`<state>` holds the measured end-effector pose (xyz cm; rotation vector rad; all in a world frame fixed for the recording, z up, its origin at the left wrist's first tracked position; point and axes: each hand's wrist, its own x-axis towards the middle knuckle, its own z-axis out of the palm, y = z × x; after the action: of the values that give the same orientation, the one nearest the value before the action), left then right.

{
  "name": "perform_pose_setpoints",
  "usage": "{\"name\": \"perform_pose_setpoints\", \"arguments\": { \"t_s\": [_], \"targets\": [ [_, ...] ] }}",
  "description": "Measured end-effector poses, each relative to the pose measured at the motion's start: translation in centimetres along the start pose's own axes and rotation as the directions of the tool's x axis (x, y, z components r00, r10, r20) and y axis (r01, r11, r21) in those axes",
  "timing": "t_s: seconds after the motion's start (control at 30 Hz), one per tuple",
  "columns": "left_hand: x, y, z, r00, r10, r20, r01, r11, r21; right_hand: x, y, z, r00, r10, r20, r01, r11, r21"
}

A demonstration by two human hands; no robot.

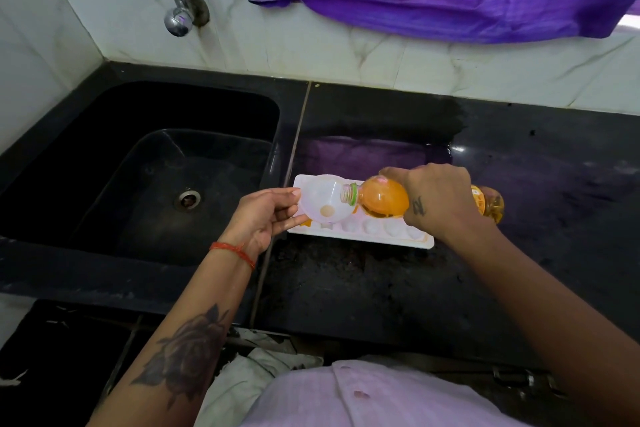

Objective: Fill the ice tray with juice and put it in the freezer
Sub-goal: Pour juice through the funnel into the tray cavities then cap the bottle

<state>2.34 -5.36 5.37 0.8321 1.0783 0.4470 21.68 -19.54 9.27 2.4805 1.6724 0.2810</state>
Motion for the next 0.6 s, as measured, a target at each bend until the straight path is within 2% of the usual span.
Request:
{"name": "perform_pose_setpoints", "arguments": {
  "t_s": [0.6],
  "targets": [
    [-0.01, 0.09, -0.01, 1.0, -0.001, 0.004, 0.001, 1.0, -0.006, 0.13, 0.14, -0.36, 1.0, 0.003, 0.001, -0.003, 1.0, 0.021]
  ]
}}
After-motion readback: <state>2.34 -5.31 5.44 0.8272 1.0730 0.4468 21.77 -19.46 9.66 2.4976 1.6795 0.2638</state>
